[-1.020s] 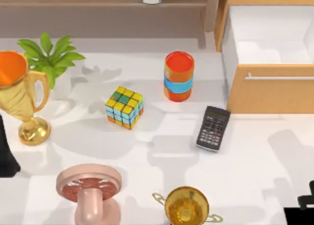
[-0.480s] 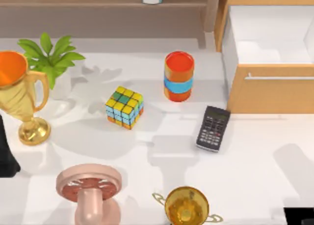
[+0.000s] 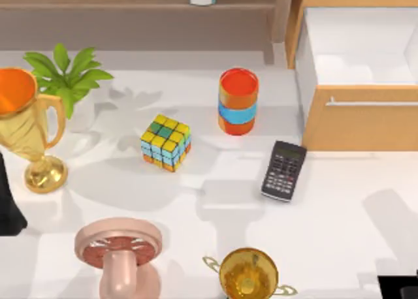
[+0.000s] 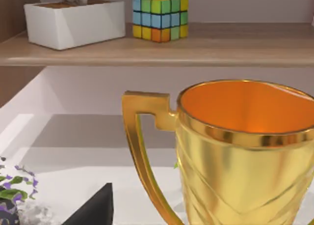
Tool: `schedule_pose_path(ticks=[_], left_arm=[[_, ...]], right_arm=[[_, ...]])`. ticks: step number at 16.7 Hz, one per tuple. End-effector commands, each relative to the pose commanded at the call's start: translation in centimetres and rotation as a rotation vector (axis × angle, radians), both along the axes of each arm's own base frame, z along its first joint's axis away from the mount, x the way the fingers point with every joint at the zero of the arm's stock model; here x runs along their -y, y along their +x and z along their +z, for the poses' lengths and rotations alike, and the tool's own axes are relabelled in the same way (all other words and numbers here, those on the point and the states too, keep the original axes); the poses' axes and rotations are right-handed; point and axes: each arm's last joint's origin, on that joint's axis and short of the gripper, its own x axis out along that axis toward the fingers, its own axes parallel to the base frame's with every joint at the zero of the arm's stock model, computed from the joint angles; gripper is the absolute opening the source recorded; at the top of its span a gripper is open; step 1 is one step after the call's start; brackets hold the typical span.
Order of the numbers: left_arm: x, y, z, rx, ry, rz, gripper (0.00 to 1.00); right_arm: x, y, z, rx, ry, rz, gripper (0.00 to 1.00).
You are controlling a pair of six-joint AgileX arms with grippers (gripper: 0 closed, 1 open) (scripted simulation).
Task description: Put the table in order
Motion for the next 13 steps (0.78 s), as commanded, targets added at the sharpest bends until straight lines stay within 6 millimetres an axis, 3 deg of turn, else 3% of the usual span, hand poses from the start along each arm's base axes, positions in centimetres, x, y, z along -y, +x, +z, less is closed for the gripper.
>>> schedule_pose_path(ticks=[13], left_arm=[[0.0, 0.0, 0.0, 0.0, 0.0, 0.0, 1.0]], right_arm=[[-0.3, 0.8, 1.6, 0.111, 0.043, -0.003, 0.0]])
